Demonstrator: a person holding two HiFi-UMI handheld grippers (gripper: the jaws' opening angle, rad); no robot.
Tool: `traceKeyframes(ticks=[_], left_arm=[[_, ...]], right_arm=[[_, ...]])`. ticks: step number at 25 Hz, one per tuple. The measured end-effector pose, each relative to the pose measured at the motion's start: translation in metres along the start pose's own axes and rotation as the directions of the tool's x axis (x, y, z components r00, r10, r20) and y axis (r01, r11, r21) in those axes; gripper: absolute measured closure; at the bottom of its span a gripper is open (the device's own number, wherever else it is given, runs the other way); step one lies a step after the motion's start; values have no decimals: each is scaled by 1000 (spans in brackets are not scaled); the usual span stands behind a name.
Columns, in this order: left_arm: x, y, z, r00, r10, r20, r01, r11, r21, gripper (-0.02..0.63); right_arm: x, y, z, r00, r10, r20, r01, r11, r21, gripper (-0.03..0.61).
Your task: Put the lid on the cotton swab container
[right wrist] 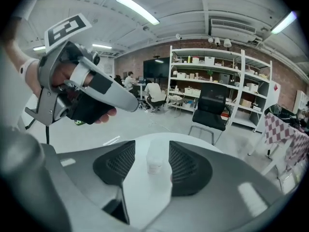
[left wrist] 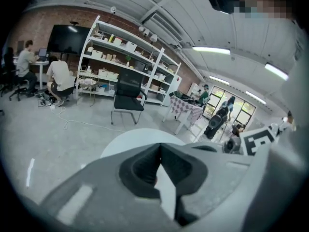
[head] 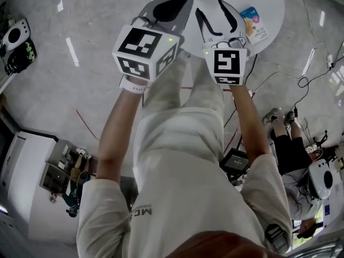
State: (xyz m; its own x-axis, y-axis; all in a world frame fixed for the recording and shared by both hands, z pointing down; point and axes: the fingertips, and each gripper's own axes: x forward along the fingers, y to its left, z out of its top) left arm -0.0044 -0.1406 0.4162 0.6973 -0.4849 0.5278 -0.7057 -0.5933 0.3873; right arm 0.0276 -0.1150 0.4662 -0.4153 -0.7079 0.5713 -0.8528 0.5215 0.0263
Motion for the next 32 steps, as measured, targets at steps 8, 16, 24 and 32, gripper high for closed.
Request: traceKeyframes(ticks=[8, 16, 24, 32], left_arm=[[-67, -46, 34, 996, -1, 85, -4, 998, 59, 614], [-131, -83, 62, 988, 19, 155, -35, 994, 104, 614], [-201, -119, 103, 961, 47, 273, -92, 984, 154, 614], [-255, -153, 131, 915, 39, 403, -137, 967, 217, 614]], right_arm=[[-73, 14, 52, 999, -2, 55, 1, 1000, 2, 533], [-151, 20, 124, 987, 31, 159, -38, 999, 38, 580], [-217, 36, 183, 971, 73, 226, -80, 996, 24, 580], [-273, 51, 222, 927, 18, 376, -38, 998, 48, 580]])
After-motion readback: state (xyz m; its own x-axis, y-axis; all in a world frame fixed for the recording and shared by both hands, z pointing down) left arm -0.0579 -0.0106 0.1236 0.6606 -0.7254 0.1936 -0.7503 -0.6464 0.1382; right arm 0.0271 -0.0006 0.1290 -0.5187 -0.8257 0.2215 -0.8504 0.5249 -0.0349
